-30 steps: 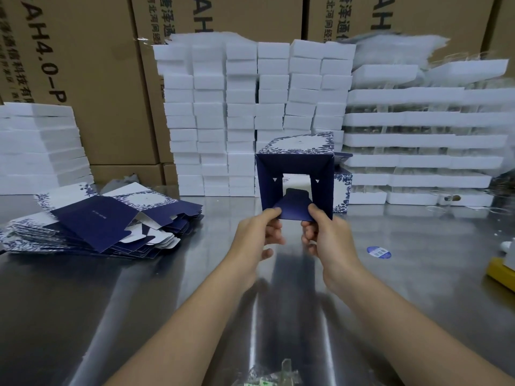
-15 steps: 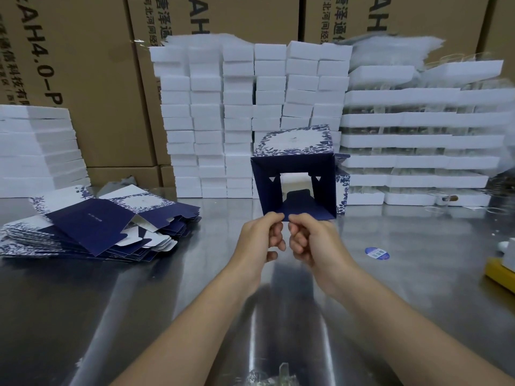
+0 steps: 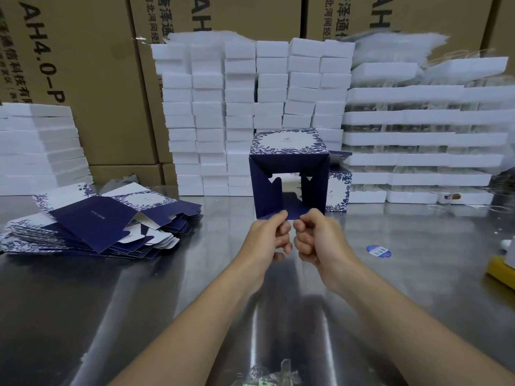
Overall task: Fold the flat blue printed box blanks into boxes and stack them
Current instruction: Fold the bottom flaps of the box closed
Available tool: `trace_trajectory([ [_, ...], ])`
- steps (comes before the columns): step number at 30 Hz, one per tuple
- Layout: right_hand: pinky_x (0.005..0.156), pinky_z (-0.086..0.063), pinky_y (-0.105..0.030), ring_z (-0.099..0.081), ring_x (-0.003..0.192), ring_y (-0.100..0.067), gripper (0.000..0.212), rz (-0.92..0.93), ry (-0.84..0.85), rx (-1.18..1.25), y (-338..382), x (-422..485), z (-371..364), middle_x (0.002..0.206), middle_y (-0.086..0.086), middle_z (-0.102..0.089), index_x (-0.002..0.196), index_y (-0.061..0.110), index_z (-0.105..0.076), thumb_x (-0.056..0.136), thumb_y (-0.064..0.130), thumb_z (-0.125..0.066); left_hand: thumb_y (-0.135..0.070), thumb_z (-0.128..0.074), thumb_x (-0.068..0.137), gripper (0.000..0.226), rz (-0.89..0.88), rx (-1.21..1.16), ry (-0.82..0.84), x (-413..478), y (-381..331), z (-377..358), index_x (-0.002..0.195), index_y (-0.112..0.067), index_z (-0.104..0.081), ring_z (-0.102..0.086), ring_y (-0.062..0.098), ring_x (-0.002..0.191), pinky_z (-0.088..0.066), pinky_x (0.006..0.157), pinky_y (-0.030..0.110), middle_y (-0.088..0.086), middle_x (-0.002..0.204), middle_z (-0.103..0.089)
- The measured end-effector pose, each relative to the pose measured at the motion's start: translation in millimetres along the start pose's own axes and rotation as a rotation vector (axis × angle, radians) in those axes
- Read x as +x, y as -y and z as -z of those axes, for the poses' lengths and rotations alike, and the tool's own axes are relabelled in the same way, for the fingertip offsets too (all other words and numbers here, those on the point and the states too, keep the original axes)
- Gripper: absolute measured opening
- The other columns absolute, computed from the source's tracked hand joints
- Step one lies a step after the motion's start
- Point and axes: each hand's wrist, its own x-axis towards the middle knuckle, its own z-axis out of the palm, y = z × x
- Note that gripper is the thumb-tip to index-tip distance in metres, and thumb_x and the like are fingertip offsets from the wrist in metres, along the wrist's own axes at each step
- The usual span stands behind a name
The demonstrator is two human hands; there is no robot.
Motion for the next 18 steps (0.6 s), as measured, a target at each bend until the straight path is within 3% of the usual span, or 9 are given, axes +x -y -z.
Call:
trace_trajectory([
  [5,0.041,-0.023,-0.02,-0.028,0.041,-0.01,0.035,-0.019,-0.044,0.042,0.4,1.1,-0.2,0.051,0.006,-0.03,0.065,0.018,-0.046,0.1,0.025,-0.044,-0.029,-0.047,0.106,0.053,-0.033,-0.021,-0.019,2.3,-0.5,1.4,0.053,-0.028,-0.04,-0.044,0.016,0.054,-0.033,0.058,0.03,-0.006,0.053,-0.035],
  [11,0.05,-0.018,-0.029,-0.026,0.041,-0.011,0.031,-0.009,-0.111,-0.035,-1.0,4.8,1.2,0.05,0.007,-0.029,0.065,0.019,-0.042,0.096,0.02,-0.041,-0.028,-0.042,0.104,0.039,0.008,-0.073,-0.102,0.8,-2.8,2.8,0.065,-0.023,-0.039,-0.044,0.014,0.05,-0.031,0.059,0.032,-0.006,0.053,-0.034],
  [18,0.044,-0.019,-0.026,-0.026,0.042,-0.013,0.028,0.013,-0.156,-0.066,-3.6,8.2,3.0,0.049,0.006,-0.029,0.067,0.017,-0.045,0.094,0.019,-0.043,-0.022,-0.04,0.103,0.035,0.012,-0.031,-0.155,-2.1,-4.4,1.9,0.068,-0.021,-0.037,-0.041,0.014,0.052,-0.029,0.056,0.03,-0.007,0.053,-0.034],
])
